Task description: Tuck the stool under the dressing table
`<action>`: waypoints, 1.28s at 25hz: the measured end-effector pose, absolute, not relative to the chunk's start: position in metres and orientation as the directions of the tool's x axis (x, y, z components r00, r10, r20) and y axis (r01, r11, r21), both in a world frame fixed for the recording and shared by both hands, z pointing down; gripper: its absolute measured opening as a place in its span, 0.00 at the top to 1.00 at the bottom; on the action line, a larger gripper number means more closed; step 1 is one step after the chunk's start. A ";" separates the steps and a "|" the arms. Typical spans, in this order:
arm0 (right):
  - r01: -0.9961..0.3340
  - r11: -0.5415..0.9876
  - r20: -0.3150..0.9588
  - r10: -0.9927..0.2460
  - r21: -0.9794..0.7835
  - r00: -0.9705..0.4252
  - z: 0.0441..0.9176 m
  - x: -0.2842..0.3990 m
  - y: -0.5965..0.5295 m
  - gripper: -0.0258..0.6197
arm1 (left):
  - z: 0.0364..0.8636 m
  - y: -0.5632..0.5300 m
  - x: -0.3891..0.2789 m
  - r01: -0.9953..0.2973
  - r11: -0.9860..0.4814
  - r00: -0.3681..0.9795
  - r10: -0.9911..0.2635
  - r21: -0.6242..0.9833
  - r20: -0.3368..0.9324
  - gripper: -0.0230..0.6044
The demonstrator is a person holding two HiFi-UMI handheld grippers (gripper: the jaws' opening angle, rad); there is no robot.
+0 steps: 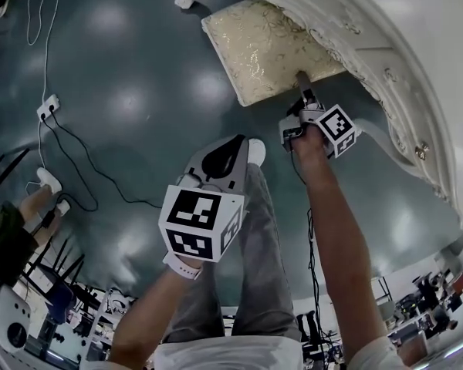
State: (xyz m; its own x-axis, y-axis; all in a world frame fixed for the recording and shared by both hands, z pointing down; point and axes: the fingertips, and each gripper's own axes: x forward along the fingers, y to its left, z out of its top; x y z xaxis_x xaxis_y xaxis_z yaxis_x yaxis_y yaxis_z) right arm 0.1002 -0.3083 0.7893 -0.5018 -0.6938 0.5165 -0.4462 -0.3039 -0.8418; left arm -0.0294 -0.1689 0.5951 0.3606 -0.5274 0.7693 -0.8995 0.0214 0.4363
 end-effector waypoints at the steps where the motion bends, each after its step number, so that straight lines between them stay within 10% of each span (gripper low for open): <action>1: -0.461 -0.292 0.520 -0.683 -0.838 -0.512 0.788 0.094 -0.302 0.54 | 0.595 -0.168 -0.029 -0.900 0.026 0.358 -0.526 0.436 0.771 0.95; 32: -0.671 -0.220 0.681 -0.465 -0.708 -0.566 0.813 -0.014 -0.222 0.53 | 0.598 -0.109 -0.079 -0.898 0.107 0.307 -0.542 0.426 0.783 0.95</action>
